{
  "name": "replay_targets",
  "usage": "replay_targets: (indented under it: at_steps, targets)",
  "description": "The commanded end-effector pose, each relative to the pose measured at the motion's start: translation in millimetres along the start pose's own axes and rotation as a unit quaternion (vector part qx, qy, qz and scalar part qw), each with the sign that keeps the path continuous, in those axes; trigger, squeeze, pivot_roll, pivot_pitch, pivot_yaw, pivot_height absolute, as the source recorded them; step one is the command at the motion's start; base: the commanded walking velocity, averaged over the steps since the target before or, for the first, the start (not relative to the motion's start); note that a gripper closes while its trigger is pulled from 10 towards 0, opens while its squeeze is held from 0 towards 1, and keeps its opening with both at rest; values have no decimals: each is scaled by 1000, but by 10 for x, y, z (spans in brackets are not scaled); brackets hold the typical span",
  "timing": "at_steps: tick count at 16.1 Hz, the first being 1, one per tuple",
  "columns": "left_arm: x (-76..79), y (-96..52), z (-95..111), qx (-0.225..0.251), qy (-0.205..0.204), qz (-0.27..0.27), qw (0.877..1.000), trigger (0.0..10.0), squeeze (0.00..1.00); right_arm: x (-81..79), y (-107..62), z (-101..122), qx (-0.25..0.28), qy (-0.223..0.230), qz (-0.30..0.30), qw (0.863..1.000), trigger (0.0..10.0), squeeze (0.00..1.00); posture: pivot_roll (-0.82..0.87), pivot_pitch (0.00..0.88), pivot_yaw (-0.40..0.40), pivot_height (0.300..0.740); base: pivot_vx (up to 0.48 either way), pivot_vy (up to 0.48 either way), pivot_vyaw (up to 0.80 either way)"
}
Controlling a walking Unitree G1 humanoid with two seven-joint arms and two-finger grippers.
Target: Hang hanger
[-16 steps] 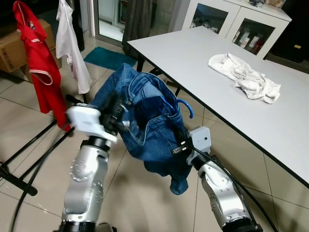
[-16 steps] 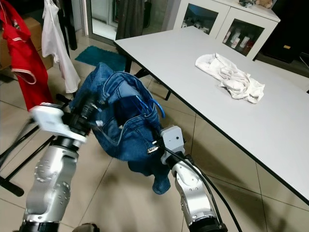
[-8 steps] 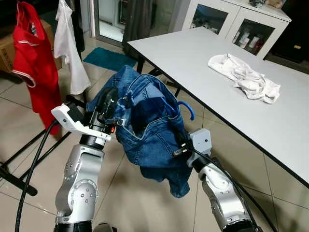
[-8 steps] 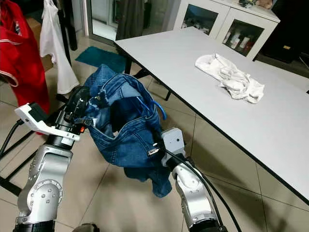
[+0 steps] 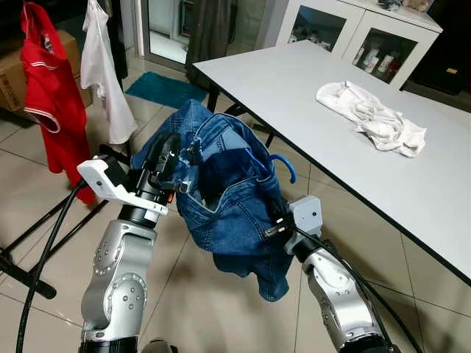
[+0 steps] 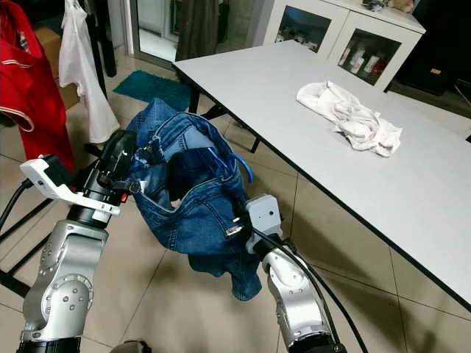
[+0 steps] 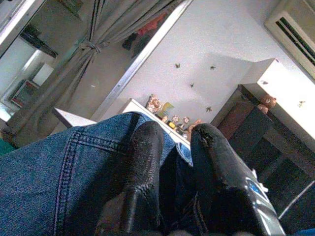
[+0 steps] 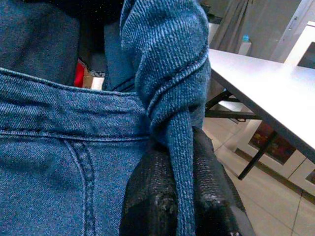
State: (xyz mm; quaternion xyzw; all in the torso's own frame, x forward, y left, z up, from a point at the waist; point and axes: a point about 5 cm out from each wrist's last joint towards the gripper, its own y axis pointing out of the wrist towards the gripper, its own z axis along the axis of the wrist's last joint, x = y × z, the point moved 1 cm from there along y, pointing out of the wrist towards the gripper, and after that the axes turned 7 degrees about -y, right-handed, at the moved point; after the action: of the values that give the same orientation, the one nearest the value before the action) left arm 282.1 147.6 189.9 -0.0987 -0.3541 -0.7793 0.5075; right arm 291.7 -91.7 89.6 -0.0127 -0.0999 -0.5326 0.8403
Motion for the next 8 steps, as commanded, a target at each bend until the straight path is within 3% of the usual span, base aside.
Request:
replay_targets:
  at_steps: [1, 6, 7, 8]
  targets:
    - [82, 2, -18, -4, 6, -21, 1000, 10000, 1000, 76, -11, 63, 19, 2, -14, 1000, 0, 0, 160, 92, -147, 740, 0, 0, 0]
    - [74, -2, -65, -21, 24, -22, 999, 10000, 1000, 79, -4, 60, 19, 1, -14, 1000, 0, 0, 160, 85, -144, 740, 0, 0, 0]
    - [30, 8, -96, -36, 69, -9, 997, 10000, 1000, 88, 5, 69, 21, 1, -16, 1000, 0, 0, 160, 86, -145, 740, 0, 0, 0]
    - [30, 8, -96, -36, 69, -9, 997, 10000, 1000, 88, 5, 69, 21, 1, -16, 1000, 0, 0, 160, 86, -145, 740, 0, 0, 0]
